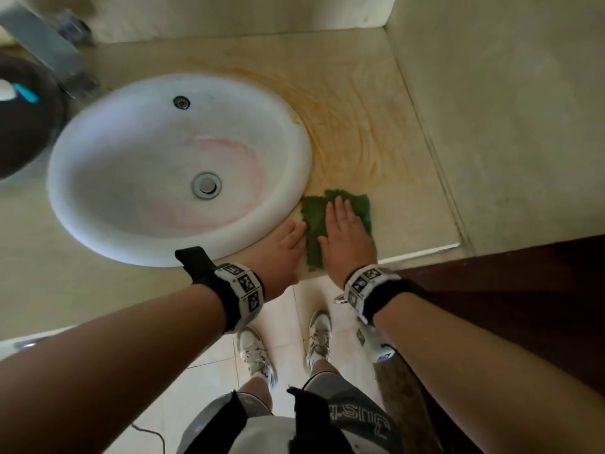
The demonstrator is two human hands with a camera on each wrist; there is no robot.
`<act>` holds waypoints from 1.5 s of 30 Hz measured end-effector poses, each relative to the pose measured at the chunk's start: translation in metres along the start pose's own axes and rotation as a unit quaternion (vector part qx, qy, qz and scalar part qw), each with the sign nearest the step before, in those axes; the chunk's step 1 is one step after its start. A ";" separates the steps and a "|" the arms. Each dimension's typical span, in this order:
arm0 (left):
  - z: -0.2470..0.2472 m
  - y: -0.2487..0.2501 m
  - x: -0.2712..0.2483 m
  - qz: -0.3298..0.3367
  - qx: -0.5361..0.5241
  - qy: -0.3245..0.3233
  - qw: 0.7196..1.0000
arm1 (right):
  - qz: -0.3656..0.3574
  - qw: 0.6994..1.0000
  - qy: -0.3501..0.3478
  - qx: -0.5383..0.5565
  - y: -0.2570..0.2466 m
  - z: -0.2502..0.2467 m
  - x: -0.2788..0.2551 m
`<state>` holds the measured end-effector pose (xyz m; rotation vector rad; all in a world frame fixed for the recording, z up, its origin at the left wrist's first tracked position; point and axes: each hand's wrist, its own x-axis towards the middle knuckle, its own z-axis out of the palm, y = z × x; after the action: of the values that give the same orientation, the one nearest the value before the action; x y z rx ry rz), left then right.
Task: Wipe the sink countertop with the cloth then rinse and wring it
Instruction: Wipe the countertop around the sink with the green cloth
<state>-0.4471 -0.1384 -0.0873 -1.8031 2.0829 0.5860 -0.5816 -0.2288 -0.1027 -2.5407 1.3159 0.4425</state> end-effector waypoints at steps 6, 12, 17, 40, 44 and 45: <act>0.002 -0.003 -0.001 -0.006 -0.043 0.003 0.999 | 0.069 0.997 -0.023 -0.025 0.083 -0.009 -0.020; 0.000 -0.001 -0.003 -0.011 -0.039 0.004 0.999 | 0.106 0.994 0.021 0.020 0.046 -0.017 0.033; -0.005 0.002 -0.006 -0.016 -0.012 -0.002 1.000 | -0.072 0.996 -0.017 -0.054 0.016 -0.005 -0.001; 0.006 -0.004 -0.001 -0.012 -0.081 0.023 0.996 | -0.035 0.996 -0.052 -0.062 -0.014 -0.059 0.099; 0.002 -0.003 -0.002 -0.018 -0.085 0.027 0.996 | -0.067 0.994 -0.054 -0.073 -0.015 -0.046 0.070; 0.001 -0.003 -0.003 -0.010 -0.074 0.032 0.997 | -0.089 0.992 -0.053 -0.078 -0.013 -0.039 0.052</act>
<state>-0.4435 -0.1363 -0.0869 -1.9456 2.1100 0.7015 -0.5364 -0.2743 -0.0854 -2.6894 1.0449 0.6570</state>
